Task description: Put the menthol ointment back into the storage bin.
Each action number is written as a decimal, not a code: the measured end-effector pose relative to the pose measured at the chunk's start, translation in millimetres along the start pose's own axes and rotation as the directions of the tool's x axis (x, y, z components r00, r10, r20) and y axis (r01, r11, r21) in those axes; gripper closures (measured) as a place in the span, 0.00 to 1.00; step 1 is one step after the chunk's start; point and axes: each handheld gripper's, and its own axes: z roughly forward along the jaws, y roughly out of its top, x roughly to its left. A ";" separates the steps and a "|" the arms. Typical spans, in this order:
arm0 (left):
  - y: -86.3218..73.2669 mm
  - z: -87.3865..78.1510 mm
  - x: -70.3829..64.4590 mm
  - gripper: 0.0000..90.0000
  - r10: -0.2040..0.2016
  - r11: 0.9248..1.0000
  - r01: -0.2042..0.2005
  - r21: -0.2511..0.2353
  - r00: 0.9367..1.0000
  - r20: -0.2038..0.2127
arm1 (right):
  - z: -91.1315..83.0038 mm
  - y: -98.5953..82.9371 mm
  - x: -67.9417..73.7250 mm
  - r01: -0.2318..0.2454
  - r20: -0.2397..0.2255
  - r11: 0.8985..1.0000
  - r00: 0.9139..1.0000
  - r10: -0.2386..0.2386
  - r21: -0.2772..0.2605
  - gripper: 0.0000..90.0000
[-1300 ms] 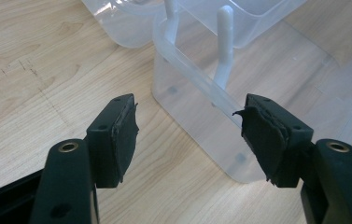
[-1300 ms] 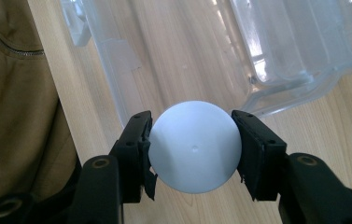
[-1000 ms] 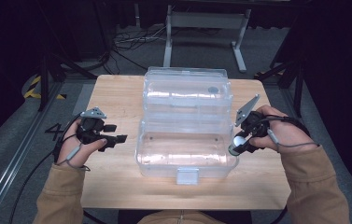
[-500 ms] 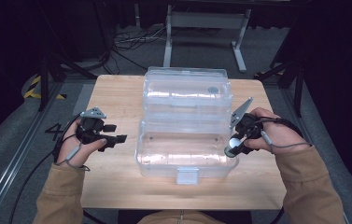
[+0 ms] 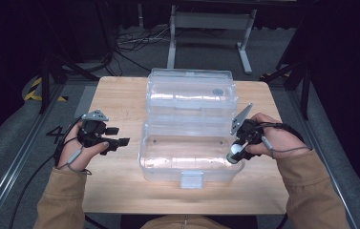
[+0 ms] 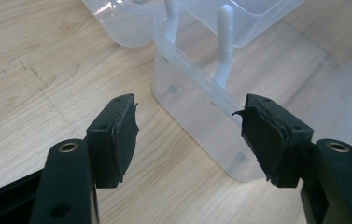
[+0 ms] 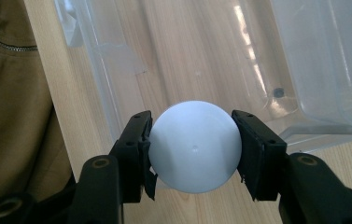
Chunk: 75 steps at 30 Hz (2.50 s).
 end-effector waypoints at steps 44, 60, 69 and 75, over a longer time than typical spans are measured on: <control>-0.4 1.2 -0.4 0.40 -0.001 1.000 0.001 0.005 1.000 0.004 | 44.7 -6.3 -2.4 -0.020 -0.036 0.998 0.999 0.022 0.062 0.56; -0.6 2.0 -0.6 0.40 0.000 1.000 0.000 0.012 1.000 0.009 | 54.1 -5.8 -2.6 -0.016 -0.028 0.996 0.999 0.018 0.089 0.56; -0.7 1.9 -0.4 0.40 0.001 1.000 -0.001 0.016 1.000 0.011 | 58.0 -3.6 -2.6 -0.011 -0.033 0.994 0.999 0.015 0.106 0.56; -0.8 2.0 -0.4 0.40 0.001 1.000 -0.001 0.018 1.000 0.012 | 60.2 -2.8 -2.4 -0.012 -0.031 0.994 0.999 0.015 0.112 0.56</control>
